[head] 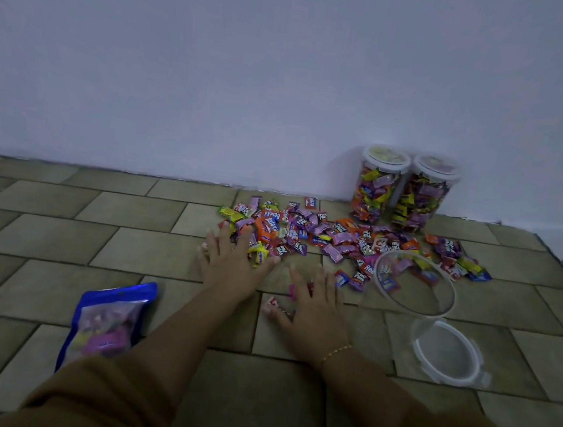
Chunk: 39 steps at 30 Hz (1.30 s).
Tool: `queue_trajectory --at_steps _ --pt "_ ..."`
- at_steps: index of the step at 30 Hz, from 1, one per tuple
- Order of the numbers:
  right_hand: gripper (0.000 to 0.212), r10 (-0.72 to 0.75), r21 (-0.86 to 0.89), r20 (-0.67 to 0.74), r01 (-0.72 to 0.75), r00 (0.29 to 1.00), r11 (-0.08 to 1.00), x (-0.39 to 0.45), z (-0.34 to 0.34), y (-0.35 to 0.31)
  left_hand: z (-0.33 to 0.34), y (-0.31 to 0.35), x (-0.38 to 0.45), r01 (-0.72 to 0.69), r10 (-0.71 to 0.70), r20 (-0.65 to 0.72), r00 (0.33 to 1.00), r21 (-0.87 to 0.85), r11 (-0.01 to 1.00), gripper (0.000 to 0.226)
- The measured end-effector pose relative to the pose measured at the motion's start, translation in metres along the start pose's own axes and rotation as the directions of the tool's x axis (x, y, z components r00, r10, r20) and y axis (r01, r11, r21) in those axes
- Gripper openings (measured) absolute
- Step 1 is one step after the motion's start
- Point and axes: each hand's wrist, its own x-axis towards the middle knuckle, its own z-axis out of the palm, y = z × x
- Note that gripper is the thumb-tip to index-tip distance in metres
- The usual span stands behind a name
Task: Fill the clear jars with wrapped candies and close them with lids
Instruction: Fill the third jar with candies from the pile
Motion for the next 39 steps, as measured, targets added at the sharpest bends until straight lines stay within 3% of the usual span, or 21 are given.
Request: queue_trajectory --at_steps 3,8,13,19,29,37,39 --pt "0.066 -0.075 0.000 0.004 0.075 0.997 0.997 0.004 0.003 0.000 0.006 0.001 0.005 -0.051 0.052 -0.030 0.998 0.044 0.998 0.079" --pt "0.054 -0.120 0.059 -0.055 0.124 0.991 0.991 0.005 0.007 -0.001 0.016 -0.002 0.002 -0.092 0.107 -0.137 0.985 0.113 0.989 0.053" --pt "0.030 -0.166 0.151 -0.094 0.179 0.982 0.972 0.005 0.005 0.001 0.021 0.001 0.001 -0.126 0.148 -0.160 0.976 0.138 0.982 0.044" --pt "0.033 -0.167 0.152 -0.103 0.182 0.981 0.972 0.003 0.006 0.007 0.022 0.002 0.001 -0.129 0.150 -0.131 0.980 0.160 0.979 0.054" --pt "0.031 -0.086 0.070 -0.292 0.111 0.952 0.991 -0.004 0.009 0.006 0.022 0.003 0.000 -0.196 0.209 -0.183 0.961 0.085 0.977 0.039" --pt "0.030 -0.145 0.092 -0.259 0.174 0.955 0.980 -0.004 0.008 0.012 0.016 0.004 -0.008 -0.199 0.193 -0.196 0.961 -0.014 0.980 0.036" --pt "0.035 -0.096 0.207 -0.197 0.137 0.976 0.969 -0.006 0.001 0.013 0.015 0.004 -0.011 -0.211 0.191 -0.220 0.957 -0.070 0.975 0.034"
